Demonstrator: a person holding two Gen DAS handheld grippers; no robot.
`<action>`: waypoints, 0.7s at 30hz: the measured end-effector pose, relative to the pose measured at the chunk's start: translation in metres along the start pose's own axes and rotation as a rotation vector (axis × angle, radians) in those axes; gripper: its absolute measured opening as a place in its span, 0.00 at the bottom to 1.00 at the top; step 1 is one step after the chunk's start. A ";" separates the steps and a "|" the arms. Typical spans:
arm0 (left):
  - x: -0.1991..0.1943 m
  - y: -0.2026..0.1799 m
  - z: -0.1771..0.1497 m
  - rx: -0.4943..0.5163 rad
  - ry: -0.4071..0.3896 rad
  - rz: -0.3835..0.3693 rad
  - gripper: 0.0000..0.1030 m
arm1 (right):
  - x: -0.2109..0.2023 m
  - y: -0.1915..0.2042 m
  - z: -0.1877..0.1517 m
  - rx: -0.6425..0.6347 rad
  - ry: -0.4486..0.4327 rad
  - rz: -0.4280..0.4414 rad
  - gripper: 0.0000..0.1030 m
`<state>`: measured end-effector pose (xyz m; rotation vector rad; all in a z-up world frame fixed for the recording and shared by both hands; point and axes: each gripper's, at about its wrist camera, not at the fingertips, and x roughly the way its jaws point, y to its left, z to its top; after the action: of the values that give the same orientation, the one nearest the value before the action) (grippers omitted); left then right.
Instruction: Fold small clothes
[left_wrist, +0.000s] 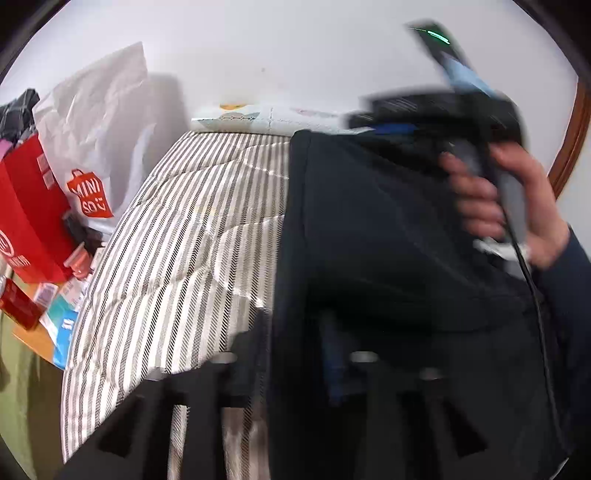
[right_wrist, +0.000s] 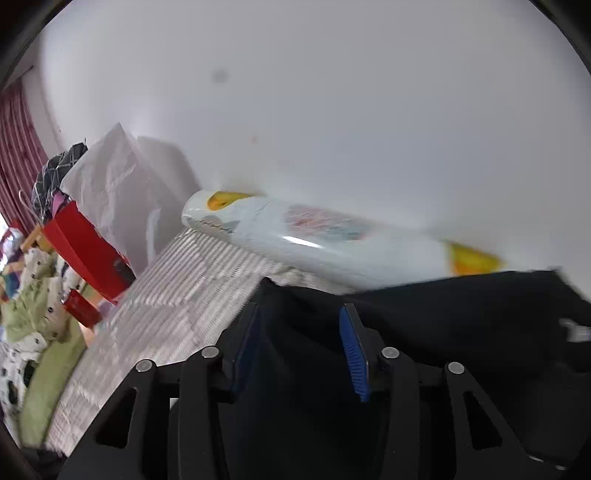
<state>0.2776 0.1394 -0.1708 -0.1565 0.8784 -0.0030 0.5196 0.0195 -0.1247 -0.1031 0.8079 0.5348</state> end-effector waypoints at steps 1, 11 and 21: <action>-0.008 0.000 -0.001 -0.008 -0.026 -0.012 0.61 | -0.016 -0.010 -0.006 -0.010 -0.007 -0.030 0.47; 0.009 -0.013 0.024 0.053 -0.052 0.078 0.63 | -0.180 -0.194 -0.146 0.231 0.054 -0.494 0.64; 0.029 -0.010 0.017 0.046 0.015 0.145 0.65 | -0.207 -0.286 -0.241 0.507 0.111 -0.452 0.64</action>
<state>0.3103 0.1295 -0.1809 -0.0501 0.9023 0.1108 0.3842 -0.3821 -0.1763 0.1524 0.9719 -0.1101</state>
